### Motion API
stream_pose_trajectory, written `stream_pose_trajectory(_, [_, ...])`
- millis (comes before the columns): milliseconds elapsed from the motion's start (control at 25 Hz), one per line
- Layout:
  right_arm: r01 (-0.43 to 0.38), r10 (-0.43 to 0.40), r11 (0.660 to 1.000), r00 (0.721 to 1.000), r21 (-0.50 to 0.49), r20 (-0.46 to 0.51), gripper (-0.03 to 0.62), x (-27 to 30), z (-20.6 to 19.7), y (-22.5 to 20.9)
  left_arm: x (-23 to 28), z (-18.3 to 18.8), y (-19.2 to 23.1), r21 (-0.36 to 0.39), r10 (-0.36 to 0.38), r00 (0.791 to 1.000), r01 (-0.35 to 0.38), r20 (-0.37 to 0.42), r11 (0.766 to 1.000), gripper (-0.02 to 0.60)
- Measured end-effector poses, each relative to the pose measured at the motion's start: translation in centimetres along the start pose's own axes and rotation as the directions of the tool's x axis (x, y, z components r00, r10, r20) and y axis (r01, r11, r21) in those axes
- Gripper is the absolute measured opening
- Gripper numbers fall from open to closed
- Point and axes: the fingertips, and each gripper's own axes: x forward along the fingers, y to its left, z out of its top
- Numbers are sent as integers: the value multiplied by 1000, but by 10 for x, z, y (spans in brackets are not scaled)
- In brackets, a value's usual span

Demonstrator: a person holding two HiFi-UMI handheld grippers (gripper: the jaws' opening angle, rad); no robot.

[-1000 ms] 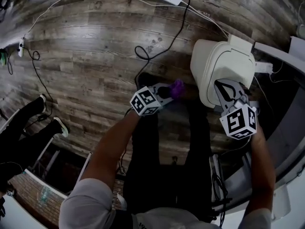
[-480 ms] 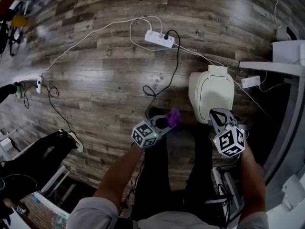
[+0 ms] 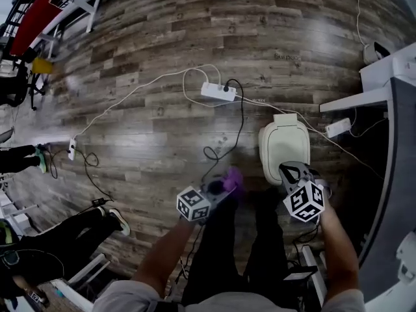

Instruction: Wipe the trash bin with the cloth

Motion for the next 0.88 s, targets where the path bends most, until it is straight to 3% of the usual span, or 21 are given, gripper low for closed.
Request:
stream_pose_trajectory(200, [7, -6, 1000, 998, -5, 58, 8, -24, 0, -13, 11, 23, -31, -15, 64, 996, -64, 57, 998, 84])
stream_pose_trajectory(600, [-13, 22, 998, 990, -65, 138, 8, -105, -5, -12, 32, 55, -139, -3, 107, 986, -108, 125, 994, 84])
stream_pose_trajectory(880, [7, -3, 999, 990, -32, 139, 8, -167, -8, -9, 10, 76, -197, 19, 135, 978, -139, 159, 990, 84])
